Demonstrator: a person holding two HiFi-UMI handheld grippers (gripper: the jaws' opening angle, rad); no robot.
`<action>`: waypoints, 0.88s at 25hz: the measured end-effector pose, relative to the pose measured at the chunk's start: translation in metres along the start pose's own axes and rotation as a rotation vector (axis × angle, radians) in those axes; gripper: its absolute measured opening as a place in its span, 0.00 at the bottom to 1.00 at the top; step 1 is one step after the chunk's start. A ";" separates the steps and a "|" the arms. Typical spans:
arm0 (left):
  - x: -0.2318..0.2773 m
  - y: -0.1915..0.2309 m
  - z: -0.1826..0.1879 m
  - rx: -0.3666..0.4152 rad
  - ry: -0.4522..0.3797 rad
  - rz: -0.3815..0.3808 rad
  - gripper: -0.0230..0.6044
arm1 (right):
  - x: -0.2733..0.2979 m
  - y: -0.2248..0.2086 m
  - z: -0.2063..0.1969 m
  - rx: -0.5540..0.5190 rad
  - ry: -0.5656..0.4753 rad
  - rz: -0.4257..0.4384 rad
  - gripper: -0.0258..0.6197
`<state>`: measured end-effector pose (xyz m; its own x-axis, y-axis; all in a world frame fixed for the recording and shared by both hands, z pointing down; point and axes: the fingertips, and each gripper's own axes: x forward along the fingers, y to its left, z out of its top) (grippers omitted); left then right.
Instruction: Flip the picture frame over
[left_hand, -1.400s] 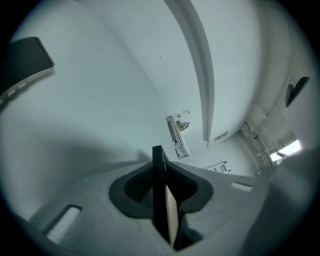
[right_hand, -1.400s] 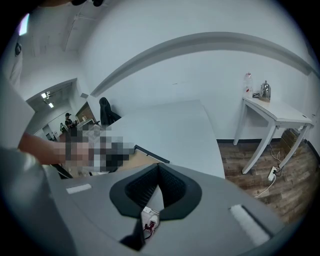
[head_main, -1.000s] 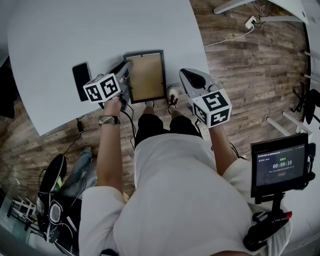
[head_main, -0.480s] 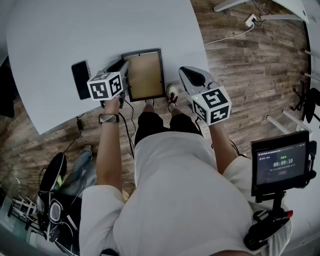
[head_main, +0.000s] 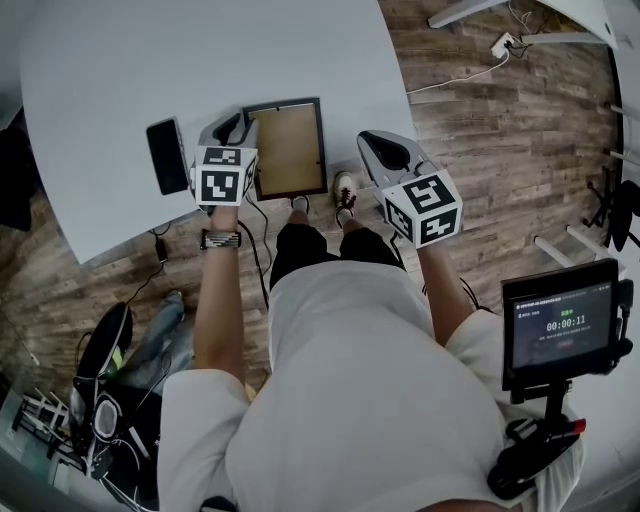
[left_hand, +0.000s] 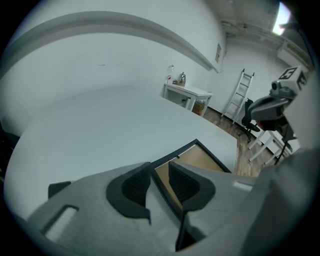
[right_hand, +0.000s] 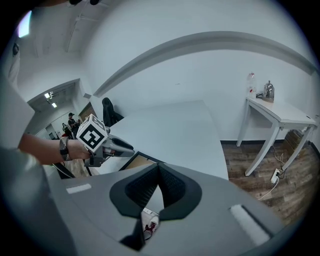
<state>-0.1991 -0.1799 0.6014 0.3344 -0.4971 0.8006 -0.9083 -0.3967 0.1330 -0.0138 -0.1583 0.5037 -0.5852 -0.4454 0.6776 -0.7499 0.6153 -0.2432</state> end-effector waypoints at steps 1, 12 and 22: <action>-0.009 -0.005 0.002 0.000 -0.006 0.002 0.23 | -0.007 0.003 0.002 -0.004 -0.007 0.002 0.04; -0.082 -0.040 0.031 0.072 -0.131 0.079 0.05 | -0.050 0.017 0.038 -0.081 -0.135 0.017 0.04; -0.135 -0.064 0.083 0.184 -0.275 0.110 0.05 | -0.080 0.027 0.080 -0.134 -0.249 0.009 0.04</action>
<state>-0.1658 -0.1513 0.4365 0.3152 -0.7240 0.6136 -0.8904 -0.4493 -0.0728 -0.0118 -0.1580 0.3880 -0.6623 -0.5751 0.4802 -0.7061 0.6934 -0.1433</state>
